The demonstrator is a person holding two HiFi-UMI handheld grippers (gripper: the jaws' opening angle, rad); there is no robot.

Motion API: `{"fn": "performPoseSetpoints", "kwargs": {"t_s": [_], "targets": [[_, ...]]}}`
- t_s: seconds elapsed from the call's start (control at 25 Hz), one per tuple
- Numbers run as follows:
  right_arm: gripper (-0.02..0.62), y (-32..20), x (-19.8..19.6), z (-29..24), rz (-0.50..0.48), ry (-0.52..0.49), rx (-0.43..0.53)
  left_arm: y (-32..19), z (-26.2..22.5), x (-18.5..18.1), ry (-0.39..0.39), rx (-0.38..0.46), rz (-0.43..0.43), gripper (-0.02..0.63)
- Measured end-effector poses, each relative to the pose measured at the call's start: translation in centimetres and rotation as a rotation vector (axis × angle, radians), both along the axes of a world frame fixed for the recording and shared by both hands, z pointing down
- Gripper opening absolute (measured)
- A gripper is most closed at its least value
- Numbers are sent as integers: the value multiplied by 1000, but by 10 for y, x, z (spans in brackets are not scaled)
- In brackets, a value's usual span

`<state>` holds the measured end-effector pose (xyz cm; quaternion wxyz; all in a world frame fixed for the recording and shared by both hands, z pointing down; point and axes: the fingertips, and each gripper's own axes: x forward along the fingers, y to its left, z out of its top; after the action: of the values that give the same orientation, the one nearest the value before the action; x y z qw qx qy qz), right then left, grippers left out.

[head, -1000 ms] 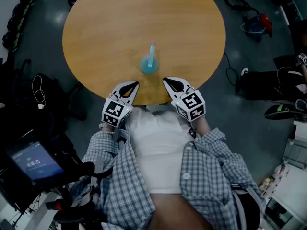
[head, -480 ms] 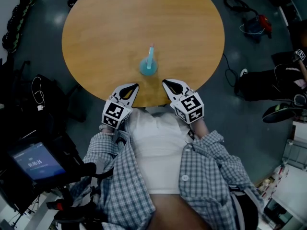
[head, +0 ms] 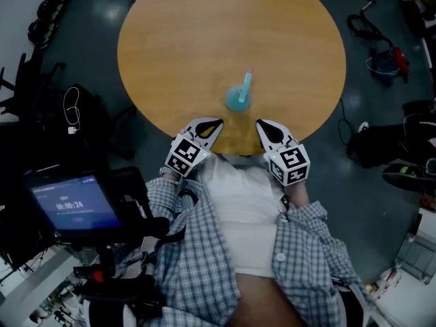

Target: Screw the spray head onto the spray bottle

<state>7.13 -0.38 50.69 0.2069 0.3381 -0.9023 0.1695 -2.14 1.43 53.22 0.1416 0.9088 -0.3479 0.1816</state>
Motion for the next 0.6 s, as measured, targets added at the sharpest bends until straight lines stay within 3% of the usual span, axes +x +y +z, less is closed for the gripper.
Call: {"fn": "performPoseSetpoints", "kwargs": {"t_s": [0.6], "targets": [[-6, 2, 0, 9, 0, 6, 4, 0, 6, 5, 18, -9, 4, 5]]}}
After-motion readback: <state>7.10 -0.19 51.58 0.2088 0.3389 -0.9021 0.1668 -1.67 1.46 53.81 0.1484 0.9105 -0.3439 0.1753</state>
